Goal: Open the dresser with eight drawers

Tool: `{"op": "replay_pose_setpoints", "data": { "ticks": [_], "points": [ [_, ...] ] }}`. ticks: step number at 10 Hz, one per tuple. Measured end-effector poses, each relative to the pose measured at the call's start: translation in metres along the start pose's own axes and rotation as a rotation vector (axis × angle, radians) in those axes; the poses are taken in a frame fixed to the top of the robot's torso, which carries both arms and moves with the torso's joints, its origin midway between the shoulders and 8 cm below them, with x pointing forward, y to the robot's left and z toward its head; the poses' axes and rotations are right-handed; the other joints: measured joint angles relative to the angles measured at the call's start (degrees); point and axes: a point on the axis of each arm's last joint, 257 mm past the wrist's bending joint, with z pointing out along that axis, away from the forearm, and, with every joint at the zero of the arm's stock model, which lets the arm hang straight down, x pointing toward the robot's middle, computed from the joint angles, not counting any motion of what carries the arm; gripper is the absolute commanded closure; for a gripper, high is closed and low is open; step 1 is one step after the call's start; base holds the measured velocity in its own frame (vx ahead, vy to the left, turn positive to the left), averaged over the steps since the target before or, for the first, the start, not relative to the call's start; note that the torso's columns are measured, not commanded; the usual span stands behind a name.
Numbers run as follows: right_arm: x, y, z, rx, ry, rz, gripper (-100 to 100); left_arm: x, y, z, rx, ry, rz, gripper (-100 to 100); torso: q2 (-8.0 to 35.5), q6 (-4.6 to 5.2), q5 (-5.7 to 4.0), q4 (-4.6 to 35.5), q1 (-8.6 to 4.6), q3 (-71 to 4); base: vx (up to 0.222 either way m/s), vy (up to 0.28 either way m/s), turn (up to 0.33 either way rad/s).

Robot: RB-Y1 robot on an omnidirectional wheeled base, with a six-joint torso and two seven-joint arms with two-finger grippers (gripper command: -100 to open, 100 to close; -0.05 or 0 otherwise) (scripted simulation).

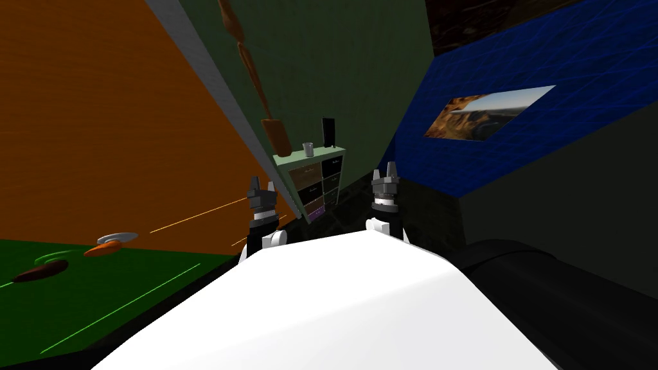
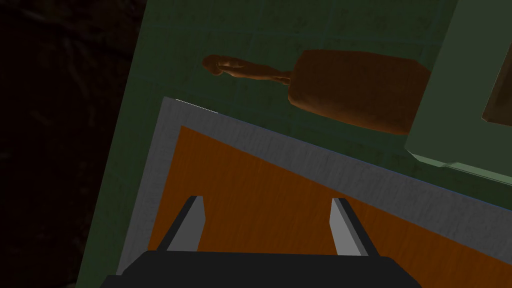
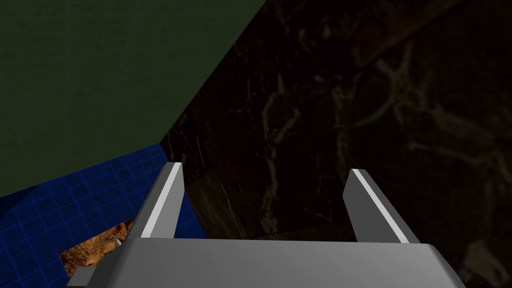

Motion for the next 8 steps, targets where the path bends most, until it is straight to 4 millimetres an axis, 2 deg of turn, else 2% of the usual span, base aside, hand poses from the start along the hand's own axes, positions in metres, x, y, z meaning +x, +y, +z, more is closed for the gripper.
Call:
{"op": "replay_pose_setpoints", "data": {
  "ticks": [3, 4, 5, 8],
  "points": [
    [0.000, 0.000, 0.000, 0.000, 0.000, 0.000, 0, 0.000, 0.000, 0.000, 0.000, 0.000, 0.000, 0, 12.70, 0.00, 0.00, 12.69, 0.00, -25.37, 0.000, 0.000, 0.000],
    [0.000, 0.000, 0.000, 0.000, 0.000, 0.000, 0, 0.000, 0.000, 0.000, 0.000, 0.000, 0.000, -100, 16.93, 0.00, 0.00, 16.92, 0.00, -33.83, 0.027, -0.025, 0.013],
    [0.000, 0.000, 0.000, 0.000, 0.000, 0.000, 0, 0.001, 0.003, -0.001, -0.008, 0.023, 0.012, -100, 18.80, 0.00, -0.01, 18.79, -0.05, -37.80, 0.045, -0.062, 0.019],
    [0.000, 0.000, 0.000, 0.001, 0.000, 0.000, 0, 0.004, 0.015, -0.005, -0.034, 0.085, 0.045, -100, 19.53, 0.00, 0.00, 19.57, 0.00, -39.23, 0.057, -0.067, 0.015]
  ]
}}
